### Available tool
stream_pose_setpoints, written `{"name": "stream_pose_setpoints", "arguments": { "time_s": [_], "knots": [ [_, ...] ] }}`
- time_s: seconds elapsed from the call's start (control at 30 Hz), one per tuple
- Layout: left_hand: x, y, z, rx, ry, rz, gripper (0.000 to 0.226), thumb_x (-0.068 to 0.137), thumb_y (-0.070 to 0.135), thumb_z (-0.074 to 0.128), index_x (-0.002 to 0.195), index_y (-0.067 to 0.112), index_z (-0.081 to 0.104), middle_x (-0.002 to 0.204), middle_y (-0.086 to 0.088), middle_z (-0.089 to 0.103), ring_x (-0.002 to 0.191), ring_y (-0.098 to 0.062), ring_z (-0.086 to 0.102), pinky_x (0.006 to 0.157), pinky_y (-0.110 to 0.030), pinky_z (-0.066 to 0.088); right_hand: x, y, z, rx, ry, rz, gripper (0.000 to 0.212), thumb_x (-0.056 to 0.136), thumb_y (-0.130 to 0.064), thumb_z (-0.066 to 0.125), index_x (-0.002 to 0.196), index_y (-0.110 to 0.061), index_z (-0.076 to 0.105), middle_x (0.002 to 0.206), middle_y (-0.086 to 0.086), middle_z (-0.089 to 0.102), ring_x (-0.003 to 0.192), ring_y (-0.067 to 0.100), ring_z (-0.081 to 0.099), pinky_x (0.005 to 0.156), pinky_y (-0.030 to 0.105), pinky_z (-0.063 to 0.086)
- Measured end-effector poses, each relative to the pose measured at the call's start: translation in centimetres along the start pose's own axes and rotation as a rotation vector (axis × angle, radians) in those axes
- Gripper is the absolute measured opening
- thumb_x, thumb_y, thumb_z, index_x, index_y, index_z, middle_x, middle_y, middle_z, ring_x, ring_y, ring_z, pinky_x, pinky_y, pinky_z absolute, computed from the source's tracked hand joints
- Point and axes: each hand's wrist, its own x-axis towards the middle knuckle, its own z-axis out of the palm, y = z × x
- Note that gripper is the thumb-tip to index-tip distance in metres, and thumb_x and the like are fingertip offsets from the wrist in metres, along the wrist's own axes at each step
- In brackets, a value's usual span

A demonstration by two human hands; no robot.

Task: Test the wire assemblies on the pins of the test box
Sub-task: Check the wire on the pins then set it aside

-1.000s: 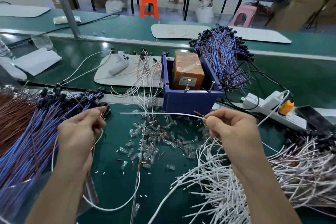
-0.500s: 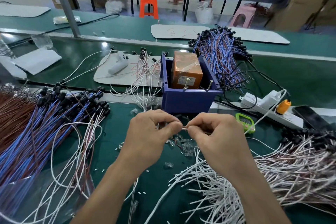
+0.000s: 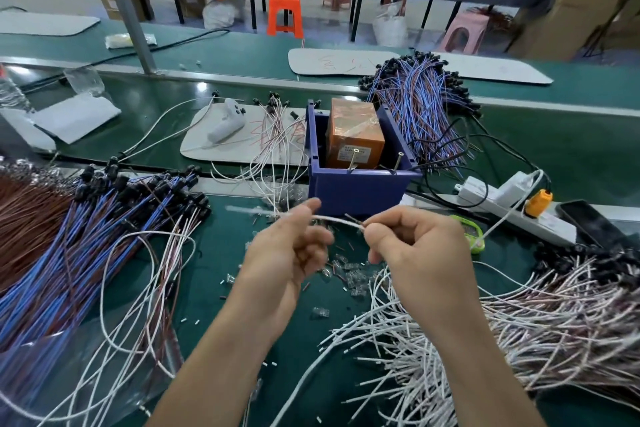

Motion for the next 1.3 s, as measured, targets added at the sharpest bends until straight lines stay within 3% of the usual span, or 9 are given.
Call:
{"name": "stream_pose_setpoints", "arguments": {
  "time_s": [0.17, 0.33, 0.4, 0.53, 0.7, 0.87, 0.97, 1.1, 1.3],
  "knots": [
    [0.7, 2.1, -1.4, -0.259, 0.170, 0.085, 0.022, 0.104, 0.021, 0.054, 0.108, 0.009, 0.072, 0.082, -0.003, 0.072, 0.058, -0.007, 0.058, 0.048, -0.013, 0.046, -0.6, 0.2, -0.1, 0.127, -0.196, 0.082, 0.014, 0.087, -0.018, 0.070, 0.083, -0.029, 0.077, 0.066, 0.002, 0.075, 0.046, 0.008, 0.059, 0.047, 0.017, 0.044],
    [0.7, 3.8, -3.5, -0.372, 0.203, 0.108, 0.026, 0.107, 0.025, 0.049, 0.116, 0.009, 0.067, 0.075, -0.001, 0.074, 0.051, -0.004, 0.059, 0.045, -0.013, 0.048, 0.0, 0.0, -0.4, 0.132, -0.044, 0.057, 0.024, 0.094, -0.012, 0.069, 0.085, -0.032, 0.078, 0.074, -0.003, 0.078, 0.070, 0.032, 0.075, 0.073, 0.053, 0.063],
    [0.8, 4.4, -4.8, -0.346, 0.222, 0.152, 0.032, 0.110, 0.032, 0.043, 0.113, 0.013, 0.069, 0.060, 0.005, 0.059, 0.042, -0.003, 0.046, 0.039, -0.015, 0.039, 0.7, -0.5, -1.2, 0.157, 0.019, 0.027, 0.024, 0.096, -0.010, 0.068, 0.081, -0.027, 0.078, 0.073, -0.001, 0.078, 0.069, 0.041, 0.071, 0.067, 0.056, 0.062],
    [1.1, 5.4, -7.0, 0.058, 0.278, 0.255, 0.042, 0.111, 0.034, 0.039, 0.107, 0.015, 0.076, 0.045, 0.006, 0.029, 0.040, -0.009, 0.025, 0.044, -0.022, 0.027, 2.9, -2.1, -3.3, 0.323, 0.018, -0.048, 0.027, 0.099, -0.001, 0.060, 0.079, -0.013, 0.075, 0.067, 0.011, 0.073, 0.040, 0.018, 0.051, 0.040, 0.022, 0.043],
    [1.9, 6.1, -6.8, 0.545, 0.106, 0.315, 0.026, 0.102, 0.012, 0.060, 0.097, 0.021, 0.083, 0.057, 0.001, 0.049, 0.044, -0.005, 0.029, 0.042, -0.012, 0.025, 5.6, -2.3, -4.1, 0.491, -0.143, 0.112, 0.025, 0.101, 0.006, 0.049, 0.095, -0.001, 0.073, 0.069, 0.011, 0.069, 0.052, 0.015, 0.042, 0.048, 0.020, 0.035],
    [2.3, 6.1, -5.1, 0.749, 0.104, 0.482, 0.022, 0.090, 0.020, 0.078, 0.085, 0.041, 0.083, 0.058, 0.000, 0.066, 0.055, -0.018, 0.045, 0.058, -0.032, 0.036, 6.4, -1.3, -3.5, 0.625, -0.165, 0.236, 0.015, 0.104, 0.001, 0.048, 0.101, -0.008, 0.060, 0.074, 0.009, 0.074, 0.053, 0.012, 0.060, 0.051, 0.019, 0.050],
    [2.6, 6.5, -3.9, 0.871, 0.168, 0.586, 0.019, 0.085, 0.028, 0.083, 0.083, 0.047, 0.080, 0.061, 0.011, 0.073, 0.047, -0.001, 0.058, 0.047, -0.014, 0.045, 6.5, -1.4, -3.0, 0.631, -0.187, 0.215, 0.012, 0.104, -0.004, 0.053, 0.097, -0.010, 0.060, 0.078, 0.010, 0.077, 0.061, 0.013, 0.071, 0.053, 0.021, 0.056],
    [3.0, 7.0, -1.9, 0.997, 0.220, 0.654, 0.020, 0.080, 0.029, 0.087, 0.069, 0.042, 0.077, 0.062, 0.024, 0.071, 0.064, -0.001, 0.070, 0.057, -0.010, 0.053, 7.0, -1.8, -2.7, 0.336, -0.182, 0.068, 0.009, 0.096, -0.004, 0.067, 0.088, -0.008, 0.068, 0.071, 0.010, 0.076, 0.054, 0.017, 0.069, 0.049, 0.022, 0.052],
    [4.2, 5.9, 0.2, 1.120, 0.265, 0.738, 0.011, 0.081, 0.029, 0.083, 0.072, 0.034, 0.080, 0.060, 0.027, 0.066, 0.065, 0.003, 0.065, 0.056, -0.015, 0.048, 8.4, -0.6, -5.3, -0.434, -0.003, -0.182, 0.016, 0.082, -0.020, 0.079, 0.070, -0.029, 0.075, 0.060, -0.017, 0.070, 0.057, 0.002, 0.067, 0.060, 0.020, 0.054]
  ]
}}
